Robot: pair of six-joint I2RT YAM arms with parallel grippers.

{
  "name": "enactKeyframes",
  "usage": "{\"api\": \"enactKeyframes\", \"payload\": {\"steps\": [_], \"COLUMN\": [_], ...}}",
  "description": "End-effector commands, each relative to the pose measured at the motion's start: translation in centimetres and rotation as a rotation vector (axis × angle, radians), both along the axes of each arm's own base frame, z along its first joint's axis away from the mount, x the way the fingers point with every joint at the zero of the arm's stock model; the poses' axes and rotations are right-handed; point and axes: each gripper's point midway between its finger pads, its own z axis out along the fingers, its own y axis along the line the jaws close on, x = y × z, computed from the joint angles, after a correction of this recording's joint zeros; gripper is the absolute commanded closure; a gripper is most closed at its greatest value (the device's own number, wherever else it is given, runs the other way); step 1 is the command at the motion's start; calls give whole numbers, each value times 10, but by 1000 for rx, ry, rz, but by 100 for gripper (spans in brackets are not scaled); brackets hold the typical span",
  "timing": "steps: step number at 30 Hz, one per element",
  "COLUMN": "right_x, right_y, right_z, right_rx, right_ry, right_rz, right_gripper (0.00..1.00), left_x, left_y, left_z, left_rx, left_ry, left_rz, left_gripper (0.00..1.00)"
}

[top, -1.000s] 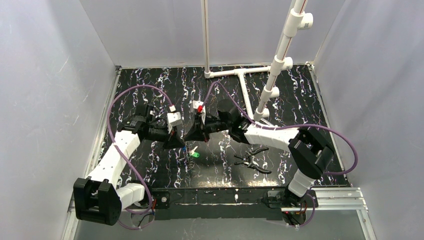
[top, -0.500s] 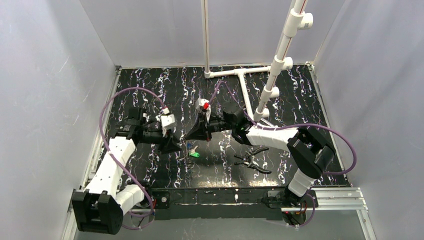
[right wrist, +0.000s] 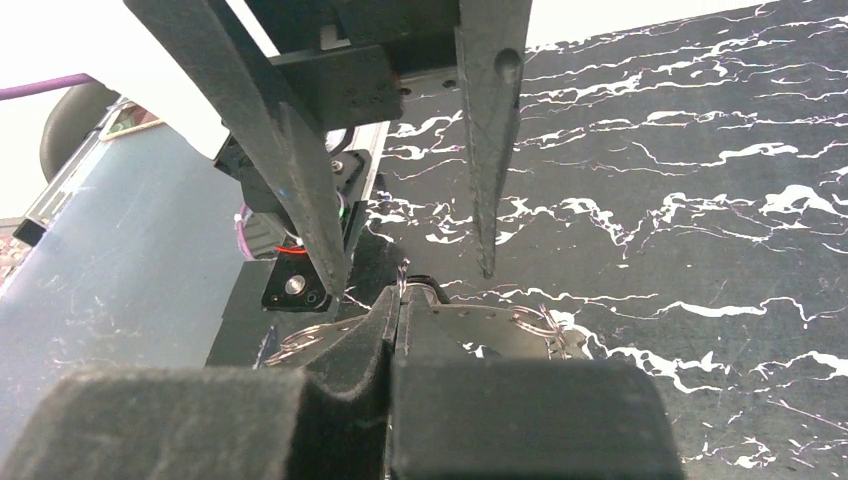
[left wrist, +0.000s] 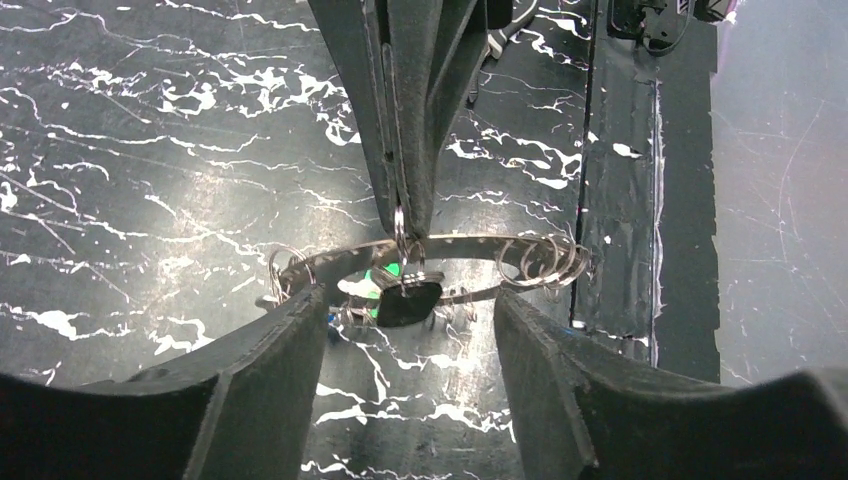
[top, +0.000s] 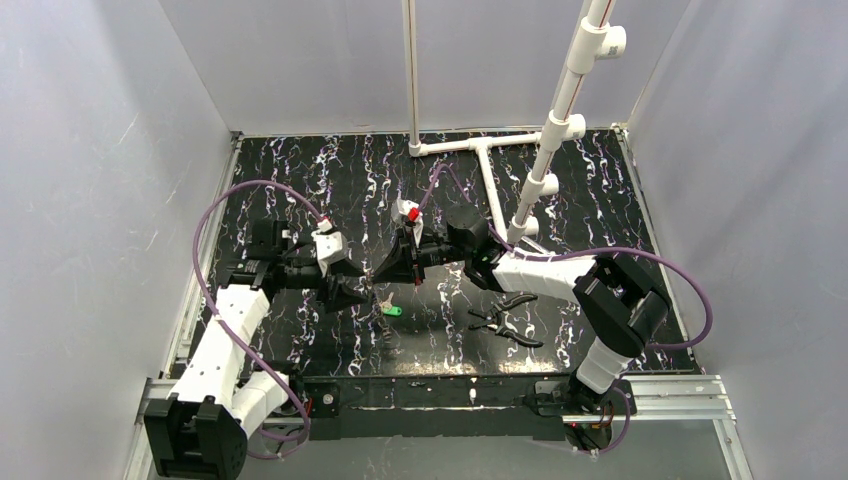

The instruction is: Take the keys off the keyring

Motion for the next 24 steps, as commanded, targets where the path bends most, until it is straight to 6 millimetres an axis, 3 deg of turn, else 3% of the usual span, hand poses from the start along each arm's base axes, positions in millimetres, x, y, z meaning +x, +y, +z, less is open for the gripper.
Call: {"api": "enactKeyframes", "payload": {"steps": [1, 11, 17, 24], "right_x": [-1, 1, 2, 2], "right_y": [2, 3, 3, 4], "right_z": [26, 32, 41, 36], "right_rx": [87, 104, 138, 145], "right_ry": [-58, -50, -40, -18], "right_rz": [21, 18, 19, 18], "right_gripper": [99, 99, 99, 99], "left_x": [2, -8, -10, -1], "left_y": [-10, -6, -11, -22], "left_z": [3, -13, -20, -15], "left_rx": [-36, 13, 13, 0], "left_ry": [1, 61, 154, 195], "left_rz": [-26, -37, -76, -72], "left_gripper": [46, 99, 100, 98]}}
